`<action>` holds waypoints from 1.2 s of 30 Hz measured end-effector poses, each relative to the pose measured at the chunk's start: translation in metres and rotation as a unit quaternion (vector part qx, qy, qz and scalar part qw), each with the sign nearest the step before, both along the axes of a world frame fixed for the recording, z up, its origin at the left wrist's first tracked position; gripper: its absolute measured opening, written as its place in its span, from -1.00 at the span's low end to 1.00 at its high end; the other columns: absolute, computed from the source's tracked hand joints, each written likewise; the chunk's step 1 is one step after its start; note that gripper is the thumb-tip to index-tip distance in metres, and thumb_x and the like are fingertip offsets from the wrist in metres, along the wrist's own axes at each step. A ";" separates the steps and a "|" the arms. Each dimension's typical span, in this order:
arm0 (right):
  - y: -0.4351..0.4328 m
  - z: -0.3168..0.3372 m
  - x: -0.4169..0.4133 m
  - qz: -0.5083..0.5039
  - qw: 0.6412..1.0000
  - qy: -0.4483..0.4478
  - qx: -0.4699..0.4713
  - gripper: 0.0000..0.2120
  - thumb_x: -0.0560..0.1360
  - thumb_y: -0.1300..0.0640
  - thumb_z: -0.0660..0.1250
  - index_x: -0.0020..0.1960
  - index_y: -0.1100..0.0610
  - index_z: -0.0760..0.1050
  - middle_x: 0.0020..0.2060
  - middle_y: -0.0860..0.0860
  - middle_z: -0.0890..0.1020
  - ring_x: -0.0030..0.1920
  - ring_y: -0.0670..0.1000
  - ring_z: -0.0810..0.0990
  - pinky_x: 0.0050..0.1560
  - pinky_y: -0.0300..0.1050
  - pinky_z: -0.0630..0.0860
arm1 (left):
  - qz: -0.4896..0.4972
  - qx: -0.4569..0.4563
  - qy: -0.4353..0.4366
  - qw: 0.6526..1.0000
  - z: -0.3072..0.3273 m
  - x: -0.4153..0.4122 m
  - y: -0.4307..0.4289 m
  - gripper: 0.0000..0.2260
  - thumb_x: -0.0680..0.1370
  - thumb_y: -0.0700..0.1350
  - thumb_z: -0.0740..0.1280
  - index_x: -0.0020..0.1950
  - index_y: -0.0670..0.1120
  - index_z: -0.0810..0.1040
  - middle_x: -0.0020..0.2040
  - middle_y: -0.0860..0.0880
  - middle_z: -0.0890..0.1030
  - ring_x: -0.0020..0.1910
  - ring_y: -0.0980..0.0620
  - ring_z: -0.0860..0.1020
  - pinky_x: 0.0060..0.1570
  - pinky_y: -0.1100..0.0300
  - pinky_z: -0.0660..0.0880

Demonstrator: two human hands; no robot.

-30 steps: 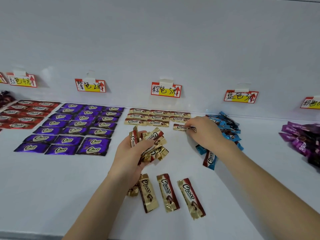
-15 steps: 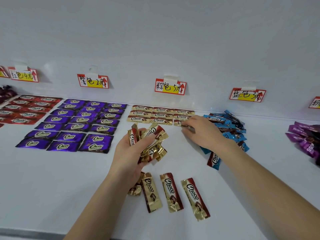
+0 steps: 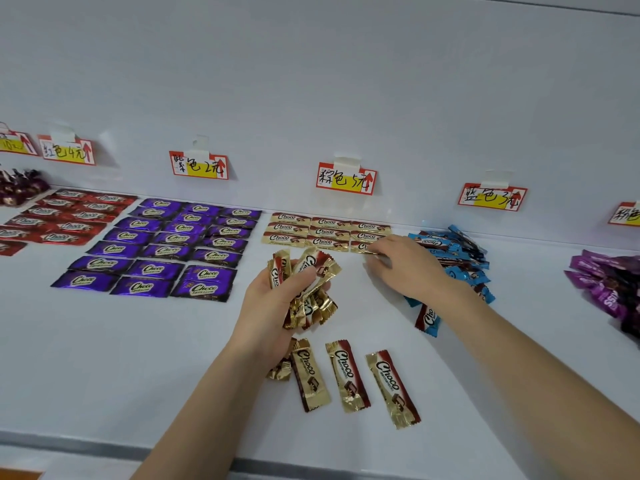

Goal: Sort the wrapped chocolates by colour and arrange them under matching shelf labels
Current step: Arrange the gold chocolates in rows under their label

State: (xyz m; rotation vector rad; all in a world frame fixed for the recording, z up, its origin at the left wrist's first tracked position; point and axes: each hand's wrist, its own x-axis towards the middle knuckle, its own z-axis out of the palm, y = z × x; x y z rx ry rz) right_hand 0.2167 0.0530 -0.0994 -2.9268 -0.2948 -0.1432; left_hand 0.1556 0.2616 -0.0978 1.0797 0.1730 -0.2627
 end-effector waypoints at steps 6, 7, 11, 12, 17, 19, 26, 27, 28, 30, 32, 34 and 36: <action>0.000 -0.006 0.001 -0.002 1.000 0.002 -0.019 -0.69 0.58 0.01 0.13 0.25 0.09 0.46 0.18 0.04 0.51 0.16 0.07 0.44 0.09 0.04 0.46 | 0.008 -0.012 0.023 1.000 -0.002 0.003 0.001 -0.87 0.49 -0.32 0.30 0.00 -0.17 0.53 -0.14 -0.16 0.69 -0.21 -0.07 0.68 -0.02 -0.11 0.54; 0.000 -0.006 0.002 -0.003 1.000 0.000 -0.021 -0.69 0.58 0.01 0.13 0.25 0.09 0.46 0.18 0.04 0.51 0.16 0.06 0.44 0.10 0.04 0.46 | 0.007 -0.008 0.016 1.000 -0.002 0.003 0.001 -0.88 0.49 -0.33 0.31 0.00 -0.17 0.53 -0.15 -0.15 0.69 -0.23 -0.07 0.67 -0.05 -0.10 0.55; 0.002 -0.004 -0.001 -0.001 1.000 0.012 -0.012 -0.67 0.58 0.04 0.14 0.30 0.09 0.42 0.24 0.04 0.46 0.22 0.04 0.41 0.18 -0.03 0.42 | -0.001 -0.014 -0.011 1.000 -0.003 0.002 0.001 -0.84 0.47 -0.32 0.35 0.01 -0.16 0.55 -0.14 -0.14 0.69 -0.23 -0.07 0.67 -0.22 0.00 0.62; 0.005 0.000 -0.004 0.001 1.000 0.004 0.028 -0.67 0.58 0.07 0.16 0.31 0.10 0.41 0.25 0.03 0.45 0.23 0.02 0.41 0.19 -0.10 0.39 | 0.001 -0.014 -0.018 1.000 -0.002 0.001 0.001 -0.82 0.46 -0.32 0.36 0.03 -0.15 0.56 -0.14 -0.13 0.69 -0.24 -0.06 0.67 -0.25 0.02 0.61; 0.036 0.036 -0.045 0.008 0.932 -0.018 0.362 -0.88 0.52 0.03 0.25 -0.03 -0.04 0.56 -0.13 -0.17 0.62 -0.15 -0.23 0.56 -0.18 -0.53 0.39 | 0.002 -0.002 -0.052 0.999 0.006 -0.008 0.003 -0.75 0.42 -0.29 0.41 0.08 -0.12 0.56 -0.11 -0.12 0.69 -0.24 -0.06 0.66 -0.23 0.01 0.57; 0.049 0.046 -0.065 0.027 0.905 0.019 0.424 -0.95 0.47 -0.01 0.31 -0.12 -0.08 0.54 -0.27 -0.09 0.65 -0.29 -0.18 0.61 -0.32 -0.48 0.43 | -0.004 0.001 -0.072 0.997 0.009 -0.014 0.003 -0.70 0.40 -0.27 0.42 0.11 -0.12 0.57 -0.05 -0.13 0.69 -0.12 -0.10 0.67 -0.13 0.00 0.59; 0.071 0.043 -0.094 -0.009 0.818 0.079 0.570 -0.86 0.44 0.17 0.38 -0.01 0.12 0.51 -0.39 -0.05 0.63 -0.35 -0.16 0.59 -0.34 -0.31 0.51 | 0.009 -0.016 -0.083 0.996 0.013 -0.041 0.019 -0.78 0.39 -0.19 0.42 0.02 -0.09 0.59 -0.09 -0.14 0.69 -0.16 -0.09 0.67 -0.23 0.05 0.60; 0.072 0.041 -0.096 -0.008 0.792 0.099 0.602 -0.83 0.42 0.16 0.39 0.00 0.14 0.51 -0.38 -0.05 0.64 -0.33 -0.14 0.60 -0.33 -0.30 0.52 | 0.027 -0.009 -0.083 0.996 0.011 -0.043 0.022 -0.82 0.42 -0.23 0.40 0.00 -0.09 0.59 -0.10 -0.13 0.69 -0.18 -0.08 0.67 -0.28 0.08 0.59; 0.074 0.040 -0.099 -0.007 0.767 0.121 0.630 -0.78 0.38 0.13 0.41 0.00 0.15 0.52 -0.35 -0.04 0.65 -0.30 -0.11 0.62 -0.31 -0.29 0.52 | 0.044 -0.006 -0.085 0.995 0.011 -0.045 0.023 -0.84 0.44 -0.25 0.39 0.00 -0.09 0.58 -0.12 -0.12 0.69 -0.19 -0.07 0.67 -0.32 0.10 0.58; 0.080 0.035 -0.102 0.003 0.756 0.147 0.637 -0.73 0.30 0.06 0.43 -0.04 0.12 0.56 -0.30 -0.03 0.67 -0.25 -0.10 0.63 -0.29 -0.29 0.52 | 0.067 -0.003 -0.095 0.993 0.012 -0.047 0.026 -0.83 0.44 -0.27 0.38 0.00 -0.09 0.57 -0.14 -0.10 0.70 -0.20 -0.05 0.68 -0.37 0.15 0.56; 0.087 0.031 -0.102 0.004 0.772 0.132 0.621 -0.92 0.34 0.10 0.45 -0.17 0.04 0.60 -0.32 -0.05 0.67 -0.24 -0.11 0.64 -0.28 -0.31 0.53 | 0.073 -0.001 -0.101 0.992 0.012 -0.048 0.027 -0.82 0.45 -0.28 0.38 0.02 -0.11 0.57 -0.14 -0.10 0.70 -0.20 -0.06 0.68 -0.37 0.16 0.56; 0.092 0.029 -0.096 -0.001 0.778 0.106 0.619 -0.85 0.39 0.21 0.43 -0.28 -0.01 0.60 -0.34 -0.05 0.67 -0.24 -0.10 0.64 -0.25 -0.31 0.55 | 0.085 0.021 -0.100 0.991 0.008 -0.046 0.030 -0.84 0.45 -0.26 0.39 0.00 -0.09 0.58 -0.14 -0.10 0.70 -0.17 -0.08 0.67 -0.29 0.10 0.57; 0.096 0.028 -0.087 0.005 0.783 0.103 0.613 -0.81 0.39 0.28 0.42 -0.17 -0.01 0.56 -0.29 -0.02 0.67 -0.22 -0.06 0.66 -0.20 -0.27 0.57 | 0.097 0.060 -0.102 0.988 0.006 -0.042 0.034 -0.87 0.46 -0.24 0.41 -0.03 -0.07 0.59 -0.14 -0.10 0.70 -0.14 -0.11 0.67 -0.16 0.00 0.57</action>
